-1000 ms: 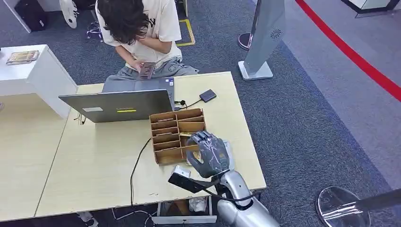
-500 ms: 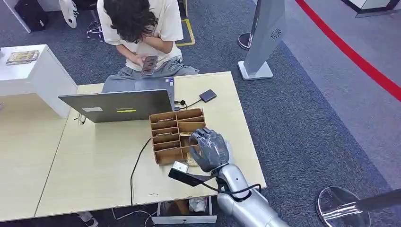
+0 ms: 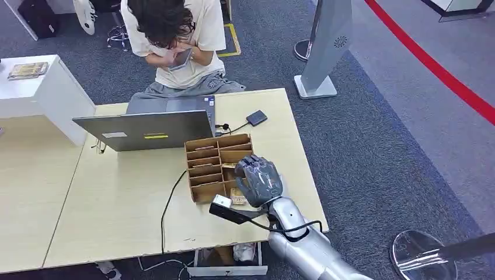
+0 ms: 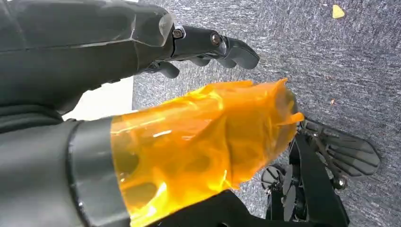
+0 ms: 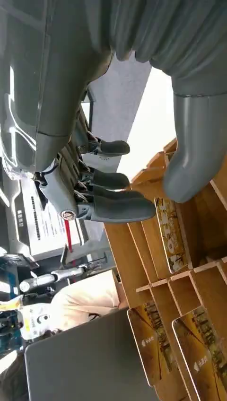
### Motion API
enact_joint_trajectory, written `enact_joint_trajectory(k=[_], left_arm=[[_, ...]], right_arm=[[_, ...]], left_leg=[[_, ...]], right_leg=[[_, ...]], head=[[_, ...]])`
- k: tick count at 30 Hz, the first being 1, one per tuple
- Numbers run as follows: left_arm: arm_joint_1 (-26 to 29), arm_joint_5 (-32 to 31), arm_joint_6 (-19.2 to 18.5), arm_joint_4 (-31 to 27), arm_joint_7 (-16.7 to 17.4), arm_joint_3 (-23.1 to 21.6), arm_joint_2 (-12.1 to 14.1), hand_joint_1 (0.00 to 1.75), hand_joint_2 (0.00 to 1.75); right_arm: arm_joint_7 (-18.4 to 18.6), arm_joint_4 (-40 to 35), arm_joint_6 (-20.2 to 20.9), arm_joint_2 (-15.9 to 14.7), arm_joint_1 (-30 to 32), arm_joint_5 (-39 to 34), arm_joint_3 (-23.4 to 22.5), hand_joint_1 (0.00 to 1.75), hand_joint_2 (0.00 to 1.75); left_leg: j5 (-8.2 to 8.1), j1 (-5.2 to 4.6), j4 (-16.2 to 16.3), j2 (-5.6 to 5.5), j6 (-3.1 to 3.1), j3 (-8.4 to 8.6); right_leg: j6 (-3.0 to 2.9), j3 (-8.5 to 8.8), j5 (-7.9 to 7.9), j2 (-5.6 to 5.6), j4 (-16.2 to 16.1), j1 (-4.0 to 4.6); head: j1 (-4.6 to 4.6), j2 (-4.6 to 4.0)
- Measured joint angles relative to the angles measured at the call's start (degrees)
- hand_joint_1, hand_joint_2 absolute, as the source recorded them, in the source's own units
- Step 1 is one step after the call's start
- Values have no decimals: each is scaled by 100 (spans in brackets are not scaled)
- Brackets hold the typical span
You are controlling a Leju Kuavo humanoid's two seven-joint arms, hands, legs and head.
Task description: Pass the card to the sensor for recognition and then transmit it.
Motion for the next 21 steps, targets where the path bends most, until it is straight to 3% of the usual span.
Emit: enact_joint_trajectory(k=[21], left_arm=[[-2,-50,-26,35,2,0,15,0,0]], right_arm=[[-13,332,37,160,-266,-85,0,86,175]], left_leg=[[0,0,0,0,0,0]], right_leg=[[2,0,2,1,0,0]], head=[[-2,0]])
